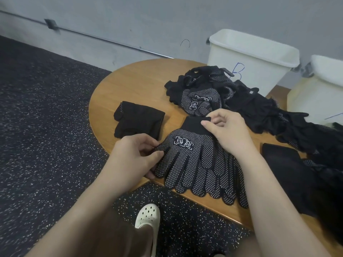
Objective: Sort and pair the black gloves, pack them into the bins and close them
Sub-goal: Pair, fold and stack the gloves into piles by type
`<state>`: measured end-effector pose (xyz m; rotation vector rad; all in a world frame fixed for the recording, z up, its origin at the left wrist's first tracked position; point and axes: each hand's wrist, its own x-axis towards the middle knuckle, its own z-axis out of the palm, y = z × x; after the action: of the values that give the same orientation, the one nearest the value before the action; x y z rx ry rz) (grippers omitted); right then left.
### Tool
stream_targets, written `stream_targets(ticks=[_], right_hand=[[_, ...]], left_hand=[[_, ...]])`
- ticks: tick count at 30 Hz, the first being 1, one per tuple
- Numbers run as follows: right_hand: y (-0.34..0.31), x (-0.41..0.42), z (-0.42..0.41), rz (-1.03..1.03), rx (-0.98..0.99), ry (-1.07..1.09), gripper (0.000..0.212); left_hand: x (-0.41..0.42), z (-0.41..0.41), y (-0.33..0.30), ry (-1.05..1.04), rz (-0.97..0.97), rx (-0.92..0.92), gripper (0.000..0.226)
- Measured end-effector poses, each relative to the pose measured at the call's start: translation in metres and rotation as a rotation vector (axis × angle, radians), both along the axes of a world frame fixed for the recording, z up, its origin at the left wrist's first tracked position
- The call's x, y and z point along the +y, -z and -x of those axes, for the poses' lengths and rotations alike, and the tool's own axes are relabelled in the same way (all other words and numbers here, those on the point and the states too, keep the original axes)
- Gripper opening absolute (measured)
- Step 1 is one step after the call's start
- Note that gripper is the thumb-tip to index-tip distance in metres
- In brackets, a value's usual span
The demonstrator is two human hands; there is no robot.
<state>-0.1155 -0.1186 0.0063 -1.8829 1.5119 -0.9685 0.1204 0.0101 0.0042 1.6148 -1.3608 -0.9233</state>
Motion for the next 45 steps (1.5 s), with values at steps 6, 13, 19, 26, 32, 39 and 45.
stream_targets(ticks=[6,13,19,26,32,39,45], right_hand=[[-0.014,0.017,0.024,0.116,-0.012,0.081,0.008],[-0.013,0.041,0.042,0.174,0.043,0.012,0.023],[-0.014,0.045,0.061,0.167,0.047,0.067,0.027],[-0.014,0.04,0.061,0.104,0.079,0.049,0.027],[-0.014,0.049,0.029,0.083,0.093,-0.143,0.036],[0.009,0.047,0.016,-0.033,0.454,-0.405,0.047],[0.011,0.033,0.028,-0.065,0.541,-0.437,0.057]], left_hand=[[0.009,0.003,-0.007,-0.111,0.258,-0.461,0.008],[0.0,0.031,-0.001,0.179,0.333,-0.532,0.039],[-0.015,0.047,0.017,0.425,0.286,-0.727,0.055],[-0.015,0.05,0.024,0.505,0.242,-0.863,0.063],[-0.006,0.062,0.023,0.477,0.22,-0.903,0.074],[-0.005,0.06,0.022,0.493,0.192,-0.895,0.089],[0.002,0.053,0.018,0.505,0.138,-0.911,0.105]])
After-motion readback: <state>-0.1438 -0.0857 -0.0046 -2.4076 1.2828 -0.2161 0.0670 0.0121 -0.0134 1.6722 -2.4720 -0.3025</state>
